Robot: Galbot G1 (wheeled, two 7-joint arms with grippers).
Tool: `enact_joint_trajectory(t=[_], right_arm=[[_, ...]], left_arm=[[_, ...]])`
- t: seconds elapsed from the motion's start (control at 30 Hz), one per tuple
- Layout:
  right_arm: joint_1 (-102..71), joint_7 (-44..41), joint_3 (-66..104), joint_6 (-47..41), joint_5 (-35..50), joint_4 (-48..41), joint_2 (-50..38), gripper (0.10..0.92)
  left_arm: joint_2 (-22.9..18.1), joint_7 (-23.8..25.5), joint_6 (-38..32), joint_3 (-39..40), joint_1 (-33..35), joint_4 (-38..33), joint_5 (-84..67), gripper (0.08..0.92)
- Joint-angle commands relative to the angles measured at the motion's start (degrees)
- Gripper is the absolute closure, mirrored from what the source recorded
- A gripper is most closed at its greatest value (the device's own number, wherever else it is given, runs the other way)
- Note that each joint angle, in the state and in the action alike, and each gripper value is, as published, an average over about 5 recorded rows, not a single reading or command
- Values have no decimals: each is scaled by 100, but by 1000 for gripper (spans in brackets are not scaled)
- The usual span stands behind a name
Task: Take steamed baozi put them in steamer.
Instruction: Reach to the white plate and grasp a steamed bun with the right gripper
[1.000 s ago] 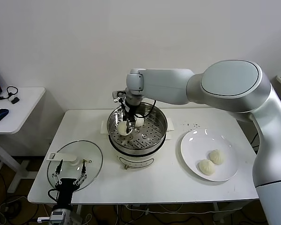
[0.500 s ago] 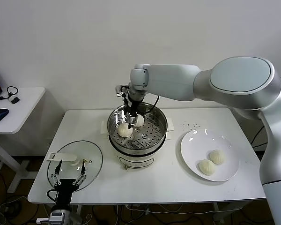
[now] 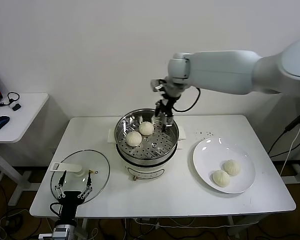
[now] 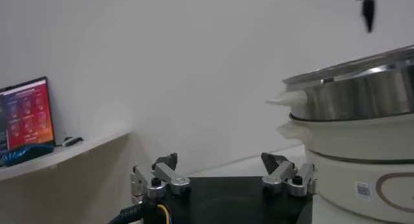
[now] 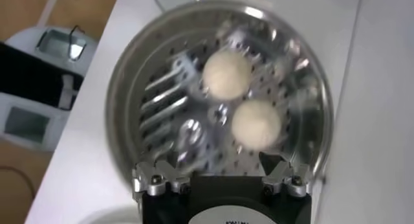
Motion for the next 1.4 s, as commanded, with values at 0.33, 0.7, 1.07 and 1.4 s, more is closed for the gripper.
enact_joint_trajectory(t=[0.33,0.7,1.07,1.4], right_arm=[[-55,-11,-787,411,-1600,1078,-2142,203],[-657,82,-643,382,-2029,1083,-2451,203],[-1180,199,-458,245,-2219,1178,-2695,203],[-1995,454,165,118,-2445,803,-2678,203]], left_arm=[[-280,-4,-24,27,-31,103,68,177],[-280,-15,-41,-43,-45,197,99,177],[-280,-32,-80,-33,-64,304,148,177],[-271,-33,-122,-43,-62,335,173,177]])
